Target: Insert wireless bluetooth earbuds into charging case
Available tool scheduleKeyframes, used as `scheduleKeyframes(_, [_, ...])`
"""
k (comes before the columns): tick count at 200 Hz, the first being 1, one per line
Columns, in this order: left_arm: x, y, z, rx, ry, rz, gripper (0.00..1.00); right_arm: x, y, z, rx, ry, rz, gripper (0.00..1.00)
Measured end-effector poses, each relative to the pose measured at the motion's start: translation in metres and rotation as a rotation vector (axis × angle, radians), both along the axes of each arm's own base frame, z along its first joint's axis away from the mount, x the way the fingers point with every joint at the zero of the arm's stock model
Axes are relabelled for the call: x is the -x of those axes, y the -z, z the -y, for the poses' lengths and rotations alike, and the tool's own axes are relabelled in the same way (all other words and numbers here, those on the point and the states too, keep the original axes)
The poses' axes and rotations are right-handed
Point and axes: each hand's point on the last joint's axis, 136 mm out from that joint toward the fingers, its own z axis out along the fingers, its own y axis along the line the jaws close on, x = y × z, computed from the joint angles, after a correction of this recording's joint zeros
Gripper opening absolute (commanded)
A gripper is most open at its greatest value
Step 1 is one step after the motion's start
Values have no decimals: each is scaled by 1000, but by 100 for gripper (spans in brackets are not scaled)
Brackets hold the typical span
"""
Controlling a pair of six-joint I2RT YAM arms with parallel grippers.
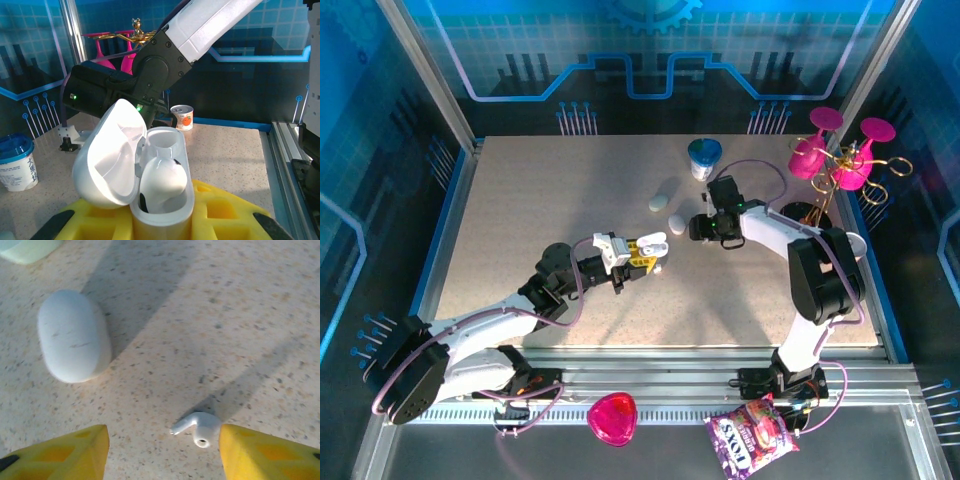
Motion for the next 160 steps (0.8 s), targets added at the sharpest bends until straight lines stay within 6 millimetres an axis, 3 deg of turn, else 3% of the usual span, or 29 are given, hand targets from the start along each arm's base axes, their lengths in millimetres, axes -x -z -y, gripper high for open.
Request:
scheduleKeyframes(69, [0, 1, 0, -2, 4, -2, 16, 2, 33, 16, 26, 200, -142, 43])
scheduleKeyframes(160, [1, 4, 2, -7, 11, -8, 16, -6, 39, 20, 72, 236, -178, 30])
